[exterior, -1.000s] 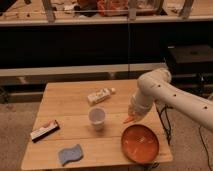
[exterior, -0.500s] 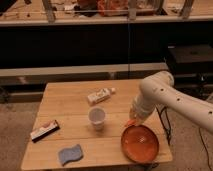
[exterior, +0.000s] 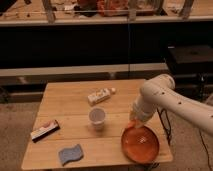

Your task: Place the pepper in the ceramic bowl

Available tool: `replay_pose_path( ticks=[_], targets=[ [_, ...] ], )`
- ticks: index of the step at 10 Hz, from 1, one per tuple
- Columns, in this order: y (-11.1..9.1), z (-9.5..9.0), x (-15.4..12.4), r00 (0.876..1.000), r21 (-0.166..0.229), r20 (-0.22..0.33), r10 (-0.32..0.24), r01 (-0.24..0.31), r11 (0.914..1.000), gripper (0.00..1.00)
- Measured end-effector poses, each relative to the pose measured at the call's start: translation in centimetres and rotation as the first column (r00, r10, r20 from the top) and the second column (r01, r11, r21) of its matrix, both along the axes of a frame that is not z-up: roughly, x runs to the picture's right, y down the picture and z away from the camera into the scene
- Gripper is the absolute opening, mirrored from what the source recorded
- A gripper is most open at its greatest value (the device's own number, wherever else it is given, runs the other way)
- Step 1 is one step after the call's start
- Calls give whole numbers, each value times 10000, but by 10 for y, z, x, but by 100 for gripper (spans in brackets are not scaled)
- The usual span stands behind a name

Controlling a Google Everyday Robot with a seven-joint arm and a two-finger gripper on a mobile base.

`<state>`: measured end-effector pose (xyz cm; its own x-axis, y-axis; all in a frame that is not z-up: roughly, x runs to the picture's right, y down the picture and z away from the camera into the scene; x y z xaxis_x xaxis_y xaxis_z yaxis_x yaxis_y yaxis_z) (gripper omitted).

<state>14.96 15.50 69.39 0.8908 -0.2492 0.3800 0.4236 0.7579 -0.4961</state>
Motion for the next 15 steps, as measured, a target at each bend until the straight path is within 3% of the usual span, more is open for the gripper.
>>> replay_pose_path(
  ticks=[14, 15],
  targets=[
    [17, 0, -1, 9992, -22, -148, 363, -363, 9993, 8],
    [17, 0, -1, 9990, -24, -169, 403, -404, 9992, 13]
  ],
)
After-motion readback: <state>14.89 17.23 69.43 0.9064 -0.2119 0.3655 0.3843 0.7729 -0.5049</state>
